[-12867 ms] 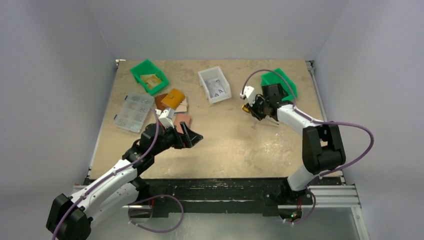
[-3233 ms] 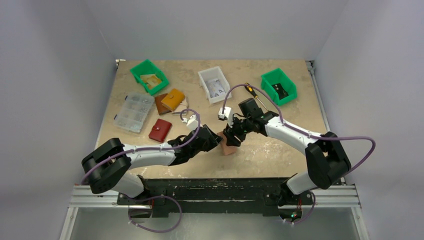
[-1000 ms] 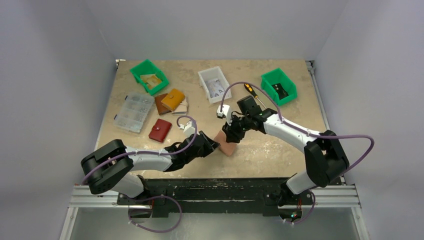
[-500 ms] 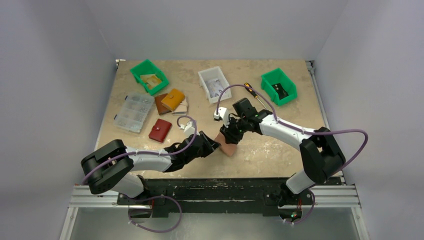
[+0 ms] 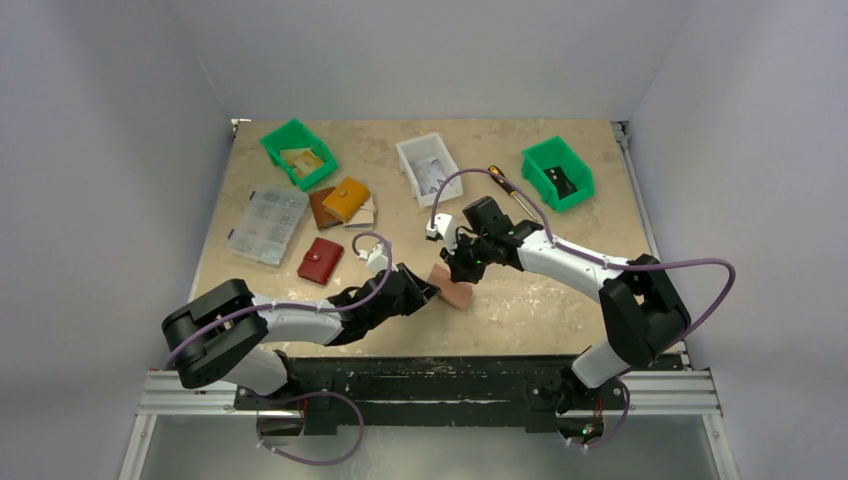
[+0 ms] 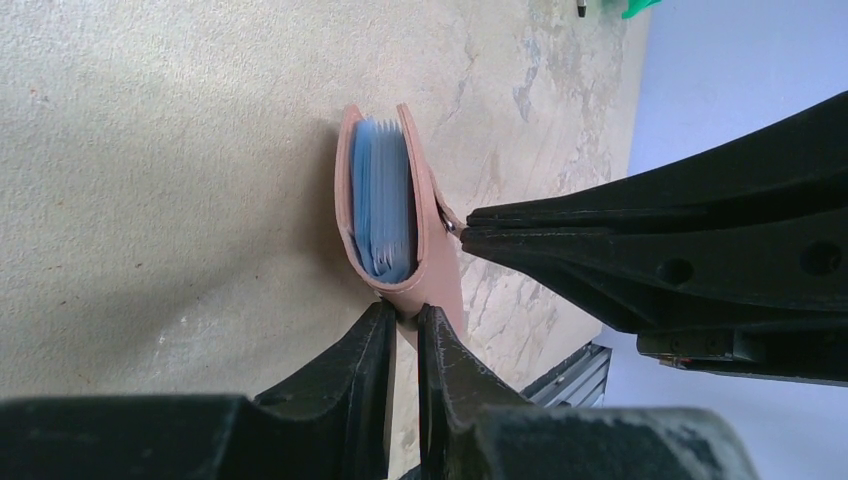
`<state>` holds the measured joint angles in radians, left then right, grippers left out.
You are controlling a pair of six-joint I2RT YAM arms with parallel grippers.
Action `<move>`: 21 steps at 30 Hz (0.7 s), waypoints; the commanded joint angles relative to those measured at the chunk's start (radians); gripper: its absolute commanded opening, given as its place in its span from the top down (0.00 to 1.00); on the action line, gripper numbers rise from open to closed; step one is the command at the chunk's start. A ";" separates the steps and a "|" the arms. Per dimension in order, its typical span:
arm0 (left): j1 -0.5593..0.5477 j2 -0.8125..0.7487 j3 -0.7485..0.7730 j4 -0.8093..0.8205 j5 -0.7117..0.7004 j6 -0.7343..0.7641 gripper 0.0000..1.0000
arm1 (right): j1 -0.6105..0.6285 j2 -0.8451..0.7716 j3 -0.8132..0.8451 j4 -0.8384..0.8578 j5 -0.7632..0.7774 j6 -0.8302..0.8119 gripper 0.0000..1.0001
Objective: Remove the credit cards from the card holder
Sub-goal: Open the card holder at the center of the board.
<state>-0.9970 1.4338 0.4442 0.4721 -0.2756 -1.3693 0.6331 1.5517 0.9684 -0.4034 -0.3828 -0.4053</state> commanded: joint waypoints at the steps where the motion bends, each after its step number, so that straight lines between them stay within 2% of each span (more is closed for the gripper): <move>1: -0.007 -0.035 -0.018 0.063 0.004 0.007 1.00 | -0.010 -0.019 0.020 0.050 0.110 0.001 1.00; 9: -0.005 -0.041 -0.038 0.072 0.009 0.025 1.00 | -0.030 -0.015 0.009 0.070 0.187 0.003 1.00; 15: -0.005 -0.044 -0.044 0.056 0.018 0.045 1.00 | -0.067 -0.014 0.009 0.068 0.175 0.005 1.00; 17: -0.003 -0.051 -0.043 0.044 0.018 0.058 1.00 | -0.078 -0.018 0.014 0.061 0.139 0.001 1.00; 21: 0.002 -0.074 -0.043 0.022 0.045 0.107 1.00 | -0.098 -0.025 0.031 -0.003 -0.044 -0.068 1.00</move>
<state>-0.9974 1.4021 0.4103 0.4850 -0.2573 -1.3315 0.5472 1.5517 0.9688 -0.3695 -0.2672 -0.4118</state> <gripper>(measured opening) 0.026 0.025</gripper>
